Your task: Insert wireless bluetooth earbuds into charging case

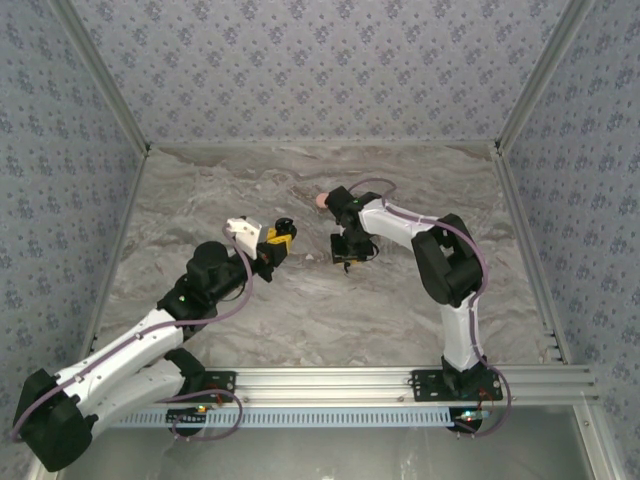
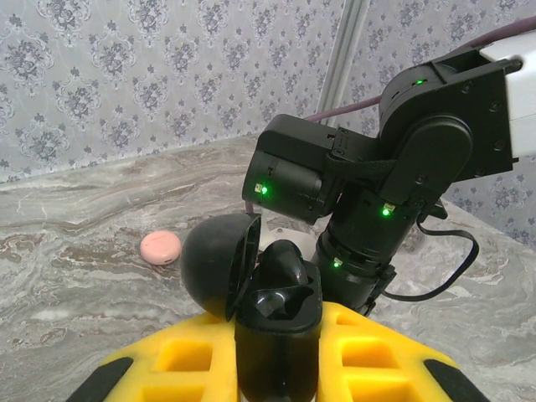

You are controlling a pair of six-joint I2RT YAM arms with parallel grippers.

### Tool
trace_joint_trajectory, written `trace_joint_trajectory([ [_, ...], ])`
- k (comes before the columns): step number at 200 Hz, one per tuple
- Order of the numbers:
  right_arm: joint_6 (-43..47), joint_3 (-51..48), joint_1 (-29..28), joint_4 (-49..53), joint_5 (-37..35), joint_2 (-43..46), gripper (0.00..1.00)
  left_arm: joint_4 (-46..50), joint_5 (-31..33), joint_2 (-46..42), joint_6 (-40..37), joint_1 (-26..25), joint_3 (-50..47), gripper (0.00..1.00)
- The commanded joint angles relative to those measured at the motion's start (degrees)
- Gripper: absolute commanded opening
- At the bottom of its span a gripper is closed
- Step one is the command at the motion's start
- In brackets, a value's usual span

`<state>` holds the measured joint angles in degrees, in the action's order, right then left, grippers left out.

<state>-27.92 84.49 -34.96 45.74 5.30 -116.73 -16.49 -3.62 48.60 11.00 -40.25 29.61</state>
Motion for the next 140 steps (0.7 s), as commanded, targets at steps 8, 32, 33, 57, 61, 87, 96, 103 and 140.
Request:
trace_joint_trajectory([
  [8,-1.07,1.38,-0.19,2.40,-1.15,-1.55,0.35,-1.79,-0.95,-0.08,0.25,-0.09,0.89,0.19],
  [32,-1.06,1.38,-0.28,2.59,-1.43,-1.80,0.35,-1.70,-0.95,-0.16,0.33,0.04,0.89,0.19],
  [33,-1.07,1.38,-0.28,2.60,-1.52,-1.82,0.35,-1.70,-0.95,-0.17,0.33,-0.03,0.89,0.19],
  [57,-1.08,1.29,-0.52,2.68,-1.73,-1.84,0.35,-1.70,-0.99,-0.17,0.41,-0.07,0.88,0.19],
  [61,-1.03,1.34,-0.55,2.61,-1.70,-1.91,0.35,-1.64,-0.96,-0.17,0.44,-0.03,0.83,0.19],
  [87,-0.97,1.63,-0.70,2.92,-1.74,-2.32,0.34,-1.70,-0.98,-0.17,0.44,0.00,0.81,0.19],
  [96,-0.92,1.73,-0.70,3.09,-1.87,-2.53,0.34,-1.61,-1.00,-0.26,0.44,-0.02,0.85,0.19],
  [103,-0.95,1.82,-0.80,3.14,-1.96,-2.63,0.33,-1.53,-0.95,-0.30,0.42,0.01,0.81,0.19],
  [140,-0.83,2.08,-1.17,3.84,-2.48,-2.85,0.33,-1.61,-0.87,-0.52,0.51,-0.02,0.54,0.19],
])
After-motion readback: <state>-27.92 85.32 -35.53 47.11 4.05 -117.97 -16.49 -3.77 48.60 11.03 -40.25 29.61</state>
